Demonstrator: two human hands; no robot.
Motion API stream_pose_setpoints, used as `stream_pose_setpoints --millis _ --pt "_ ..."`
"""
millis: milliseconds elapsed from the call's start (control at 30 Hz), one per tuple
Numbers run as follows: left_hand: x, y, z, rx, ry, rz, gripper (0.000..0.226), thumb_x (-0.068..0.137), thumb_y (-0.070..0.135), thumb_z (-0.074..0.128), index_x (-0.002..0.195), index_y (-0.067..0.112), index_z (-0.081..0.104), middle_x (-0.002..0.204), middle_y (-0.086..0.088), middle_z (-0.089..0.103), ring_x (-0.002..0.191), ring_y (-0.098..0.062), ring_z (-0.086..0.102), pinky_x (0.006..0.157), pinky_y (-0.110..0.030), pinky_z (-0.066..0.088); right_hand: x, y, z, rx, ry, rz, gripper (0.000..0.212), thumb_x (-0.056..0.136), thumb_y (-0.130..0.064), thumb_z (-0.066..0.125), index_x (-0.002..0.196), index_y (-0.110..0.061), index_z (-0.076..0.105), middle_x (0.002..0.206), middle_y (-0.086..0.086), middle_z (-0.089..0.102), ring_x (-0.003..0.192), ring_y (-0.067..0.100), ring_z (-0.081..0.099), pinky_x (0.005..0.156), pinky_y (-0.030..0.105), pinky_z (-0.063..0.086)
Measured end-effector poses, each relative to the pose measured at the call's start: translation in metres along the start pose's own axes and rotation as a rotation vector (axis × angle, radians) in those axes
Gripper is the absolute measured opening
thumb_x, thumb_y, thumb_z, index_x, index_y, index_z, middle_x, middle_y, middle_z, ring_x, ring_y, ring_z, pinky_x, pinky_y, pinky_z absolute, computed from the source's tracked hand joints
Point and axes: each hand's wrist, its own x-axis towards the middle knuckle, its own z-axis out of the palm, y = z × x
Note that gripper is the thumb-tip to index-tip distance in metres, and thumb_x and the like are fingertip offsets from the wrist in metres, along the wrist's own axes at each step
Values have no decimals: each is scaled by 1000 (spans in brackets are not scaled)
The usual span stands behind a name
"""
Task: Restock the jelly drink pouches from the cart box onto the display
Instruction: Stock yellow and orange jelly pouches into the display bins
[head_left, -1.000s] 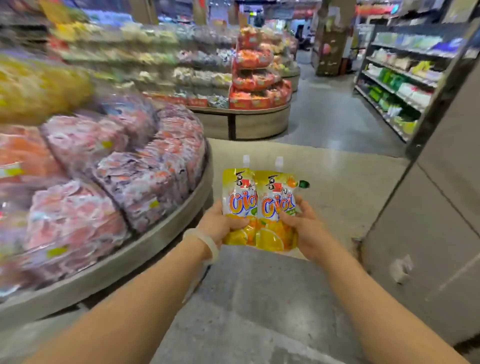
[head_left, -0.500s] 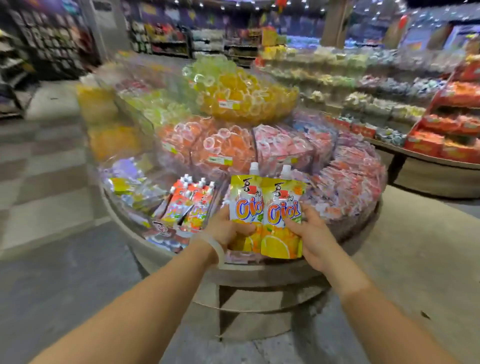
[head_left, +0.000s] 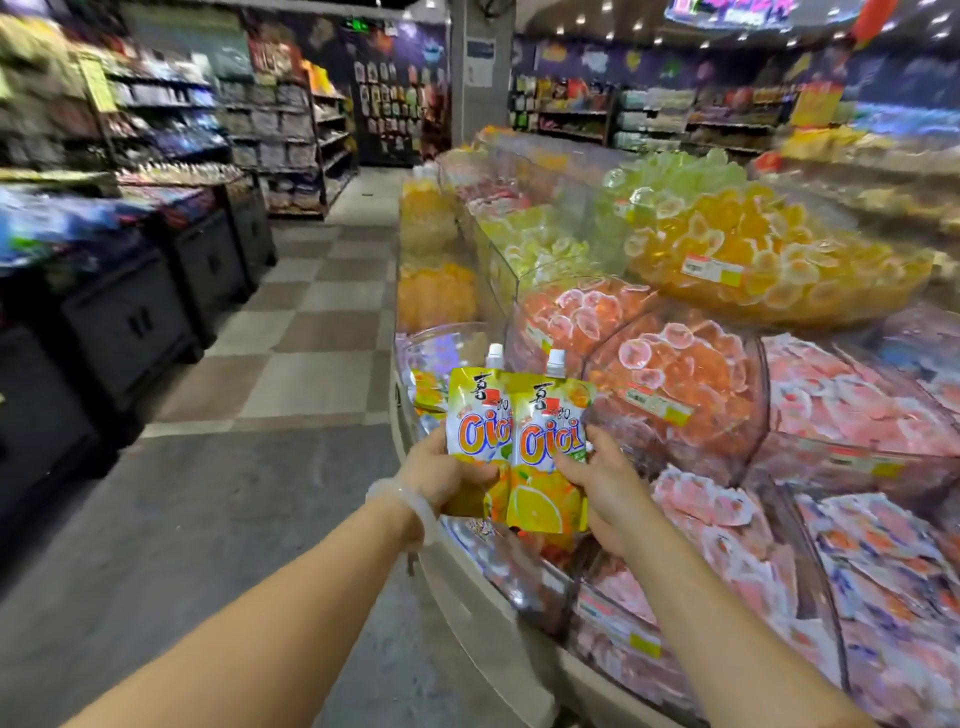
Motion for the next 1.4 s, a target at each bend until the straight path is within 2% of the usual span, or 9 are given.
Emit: stream_pose_setpoints --millis 133,333,533,733,867,1033,1200,1300,1400 --pt "39 11 -50 -15 58 -21 42 77 -16 63 104 16 62 87 -9 74 66 -23 72 55 -38 60 45 12 46 -26 -36 31 34 90 2 56 117 -17 49 101 7 65 88 24 62 91 44 50" --pt "119 37 -123 17 67 -38 41 79 -11 65 109 17 60 103 -13 71 90 -33 68 76 -48 57 123 30 115 -6 18 33 38 90 4 55 122 -13 47 99 4 65 78 13 63 68 26 55" --pt "208 80 -172 95 -21 -41 31 84 -8 61 96 21 61 94 -8 70 84 -29 67 81 -49 55 197 31 169 3 116 -17 35 89 8 53 119 -10 47 94 1 64 78 10 63 85 35 50" --pt "295 111 -152 210 -153 9 33 81 -11 63 107 9 63 85 -9 68 92 -30 59 91 -50 47 250 15 160 -32 332 -150 32 91 9 49 115 -12 45 93 -4 60 83 8 57 77 18 48" --pt "348 116 -125 328 -252 17 39 81 -10 64 115 7 61 103 -14 65 95 -29 60 95 -49 48 292 12 132 -221 462 -167 29 86 11 56 107 -8 48 98 9 60 76 2 60 70 13 48" --pt "411 97 -118 402 -286 -51 35 78 -6 68 105 16 62 111 -15 66 100 -32 63 96 -53 47 336 33 120 -113 608 -28 29 87 2 60 100 -22 50 102 7 60 87 22 55 76 37 47" --pt "449 78 -112 512 -276 -104 34 80 -7 66 114 -2 62 103 -13 62 90 -21 53 64 -29 47 356 56 129 -136 738 39 28 89 0 59 110 -17 50 116 9 59 101 23 55 93 40 47" --pt "461 69 -104 632 -373 -71 54 68 9 74 119 -2 60 114 -18 64 97 -24 59 75 -33 49 360 73 128 -109 841 111 23 90 -2 57 107 -16 49 109 11 58 94 20 52 81 33 45" --pt "476 58 -97 889 -471 -73 57 79 14 74 131 5 50 132 -13 55 115 -29 57 92 -31 46 368 92 128 -39 926 233 31 91 -10 58 119 -16 46 111 10 58 95 22 53 77 33 48"
